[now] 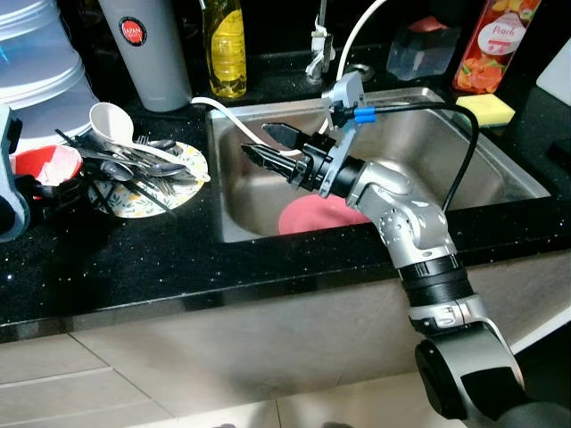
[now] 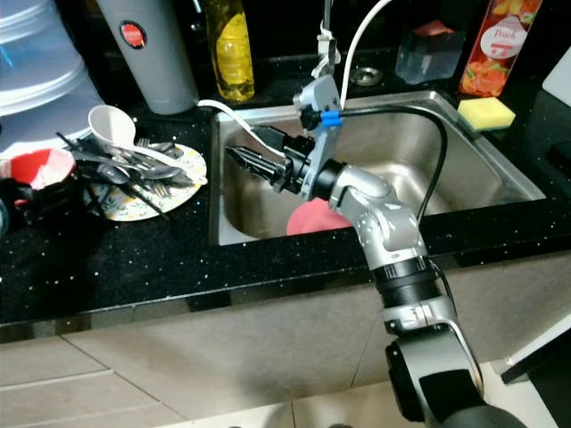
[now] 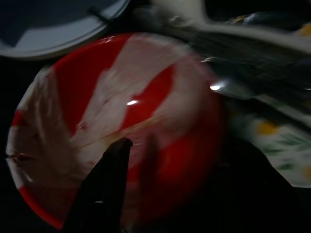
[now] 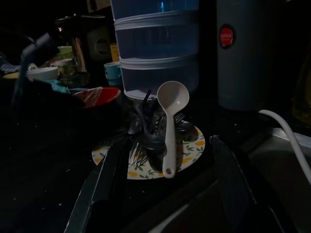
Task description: Kitchen organization
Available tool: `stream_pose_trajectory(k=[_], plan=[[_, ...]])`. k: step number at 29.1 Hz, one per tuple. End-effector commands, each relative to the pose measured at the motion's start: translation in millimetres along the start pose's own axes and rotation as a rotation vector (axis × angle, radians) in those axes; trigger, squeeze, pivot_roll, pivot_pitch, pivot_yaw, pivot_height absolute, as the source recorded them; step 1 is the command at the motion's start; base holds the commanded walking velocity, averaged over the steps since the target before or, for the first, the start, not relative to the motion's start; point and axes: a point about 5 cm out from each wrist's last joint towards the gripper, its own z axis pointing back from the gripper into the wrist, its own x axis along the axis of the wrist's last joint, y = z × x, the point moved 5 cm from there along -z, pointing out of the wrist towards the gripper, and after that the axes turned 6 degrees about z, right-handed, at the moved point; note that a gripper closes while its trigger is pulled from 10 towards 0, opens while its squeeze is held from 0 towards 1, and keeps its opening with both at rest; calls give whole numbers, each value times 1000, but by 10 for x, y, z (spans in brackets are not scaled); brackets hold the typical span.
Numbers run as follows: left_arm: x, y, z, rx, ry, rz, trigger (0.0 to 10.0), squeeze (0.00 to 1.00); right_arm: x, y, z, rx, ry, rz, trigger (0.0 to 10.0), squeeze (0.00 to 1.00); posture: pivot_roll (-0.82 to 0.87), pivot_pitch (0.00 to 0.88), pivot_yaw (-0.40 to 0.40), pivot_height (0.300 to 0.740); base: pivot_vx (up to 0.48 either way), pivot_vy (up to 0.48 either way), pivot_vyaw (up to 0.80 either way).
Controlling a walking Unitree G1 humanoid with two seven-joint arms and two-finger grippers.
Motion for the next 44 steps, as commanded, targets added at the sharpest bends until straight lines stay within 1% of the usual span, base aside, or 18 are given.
stream_pose_trajectory(k=[1,2,3,6,7,11,16,24,26,27,28,29,30,31,32,35,36,44], plan=[[-217,134,-54,48,92,-71,3059,0,6,-9,5,-9,0,-9,10000,0,36,0,50,740,0,0,0],[-217,134,-54,48,92,-71,3059,0,6,-9,5,-9,0,-9,10000,0,36,0,50,740,0,0,0],[-264,164,-56,67,117,-146,0,0,7,-11,5,-11,-1,-8,10000,0,33,0,51,740,0,0,0],[-348,235,-44,122,169,-383,0,0,20,-27,11,-21,-5,-9,10000,0,31,0,51,740,0,0,0],[-354,224,-45,118,170,-416,0,0,24,-33,12,-24,-6,-10,10000,0,32,0,50,740,0,0,0],[-306,161,-58,110,139,-464,0,0,27,-46,16,-28,-7,-12,10000,0,31,0,47,740,0,0,0],[-123,69,-72,124,26,-513,0,0,26,-46,8,-28,-6,-15,10000,0,30,0,40,740,0,0,0],[23,95,-58,193,-67,-631,0,0,31,-53,0,-27,-5,-17,10000,0,30,0,34,740,0,0,0],[186,40,-27,233,-164,-723,0,0,36,-52,-3,-28,-6,-17,10000,0,28,0,32,740,0,0,0],[279,-90,-9,205,-232,-783,0,0,41,-54,-6,-30,-9,-17,10000,0,29,0,29,740,0,0,0],[279,-90,-9,205,-232,-783,0,0,41,-54,-6,-30,-9,-17,10000,0,29,0,29,740,0,0,0],[335,-309,13,116,-303,-797,10000,0,51,-55,-10,-34,-15,-19,10000,0,26,0,29,740,0,0,0],[340,-514,43,14,-342,-791,10000,0,64,-51,-15,-33,-23,-20,10000,0,26,0,29,740,0,0,0],[340,-514,43,14,-342,-791,10000,0,64,-51,-15,-33,-23,-20,10000,0,26,0,29,740,0,0,0],[304,-748,89,-104,-362,-829,10000,0,104,-11,-18,-12,-38,-13,10000,0,24,0,30,740,0,0,0],[173,-1110,131,-263,-330,-1028,10000,0,280,154,0,79,-94,32,10000,0,25,0,20,740,0,0,0],[184,-1180,115,-276,-333,-1082,10000,0,318,171,3,88,-104,52,10000,0,27,0,18,740,0,0,0],[303,-1594,-71,-341,-416,-1244,10000,0,453,80,-59,15,-126,122,10000,0,-1,0,33,740,0,0,0]])
